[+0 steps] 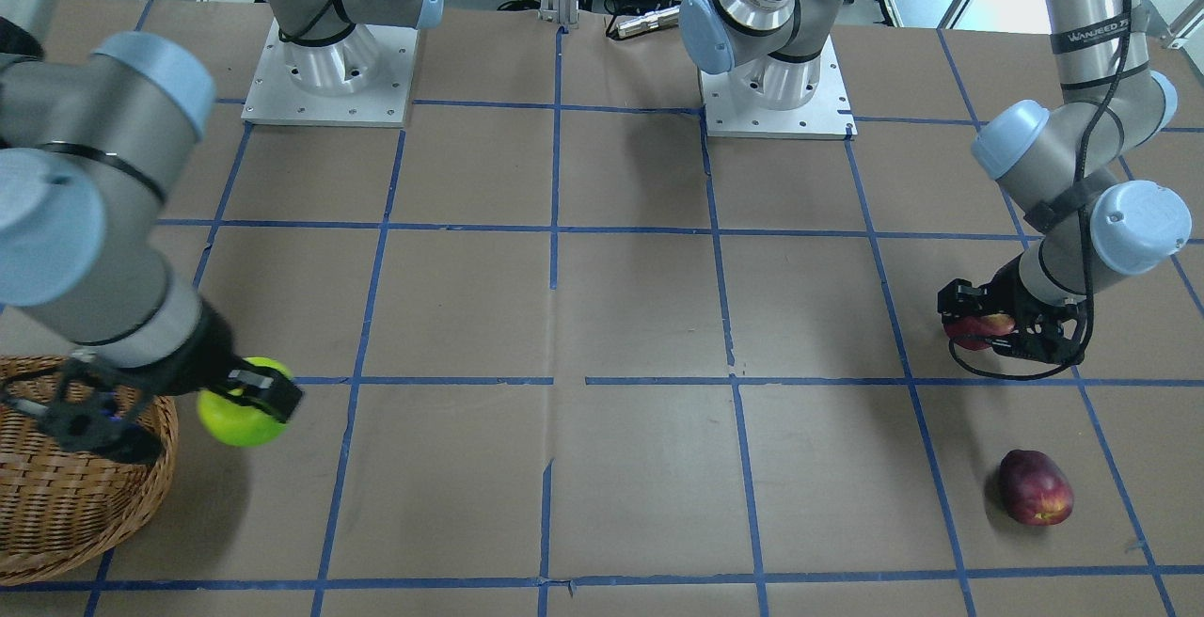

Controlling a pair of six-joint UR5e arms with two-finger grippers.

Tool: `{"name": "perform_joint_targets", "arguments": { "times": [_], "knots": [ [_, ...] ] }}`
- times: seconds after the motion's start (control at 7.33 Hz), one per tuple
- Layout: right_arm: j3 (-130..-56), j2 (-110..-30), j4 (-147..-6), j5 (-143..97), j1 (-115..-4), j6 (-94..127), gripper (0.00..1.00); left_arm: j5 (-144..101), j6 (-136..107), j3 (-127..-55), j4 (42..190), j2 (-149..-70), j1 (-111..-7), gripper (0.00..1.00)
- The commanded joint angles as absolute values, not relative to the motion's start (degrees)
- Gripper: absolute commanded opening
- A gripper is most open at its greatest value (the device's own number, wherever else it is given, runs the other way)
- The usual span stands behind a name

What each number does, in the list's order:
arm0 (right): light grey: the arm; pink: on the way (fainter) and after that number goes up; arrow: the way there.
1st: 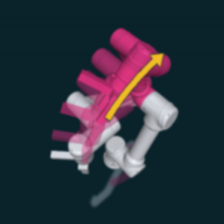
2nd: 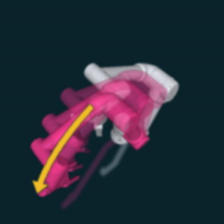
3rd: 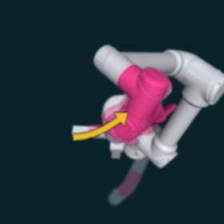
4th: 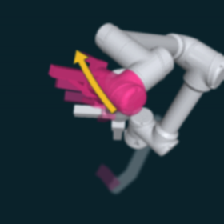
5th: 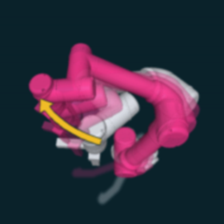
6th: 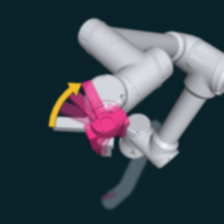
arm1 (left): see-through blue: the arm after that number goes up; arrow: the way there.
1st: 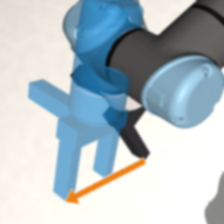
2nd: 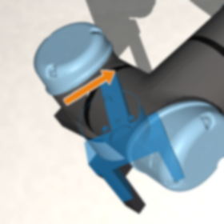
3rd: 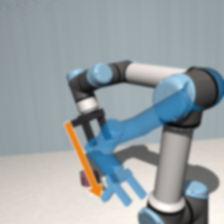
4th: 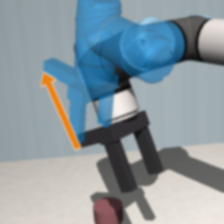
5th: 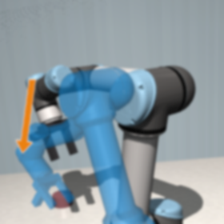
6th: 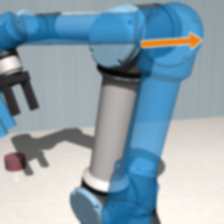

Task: Put all apples into basket
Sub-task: 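Carry the green apple over the basket while the left carries the red apple to center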

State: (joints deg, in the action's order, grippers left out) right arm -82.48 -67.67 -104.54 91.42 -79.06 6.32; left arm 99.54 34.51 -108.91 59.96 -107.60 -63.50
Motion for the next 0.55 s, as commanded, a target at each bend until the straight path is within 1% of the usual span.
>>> {"name": "perform_joint_targets", "arguments": {
  "times": [0.0, 0.14, 0.41],
  "knots": [
    [-81.57, -64.97, -105.12, 94.31, -64.13, -13.91, 0.0, 98.09, 13.99, -105.31, 65.83, -105.21, -75.61, 0.19],
    [-81.56, -63.82, -109.03, 94.48, -62.59, -17.45, 0.0, 97.65, 3.45, -104.42, 65.83, -106.34, -81.07, 0.19],
    [-81.21, -58.03, -118.25, 95.71, -60.05, -24.5, 0.0, 90.98, -15.04, -102.58, 64.17, -108.88, -91.7, 0.2]
  ]
}}
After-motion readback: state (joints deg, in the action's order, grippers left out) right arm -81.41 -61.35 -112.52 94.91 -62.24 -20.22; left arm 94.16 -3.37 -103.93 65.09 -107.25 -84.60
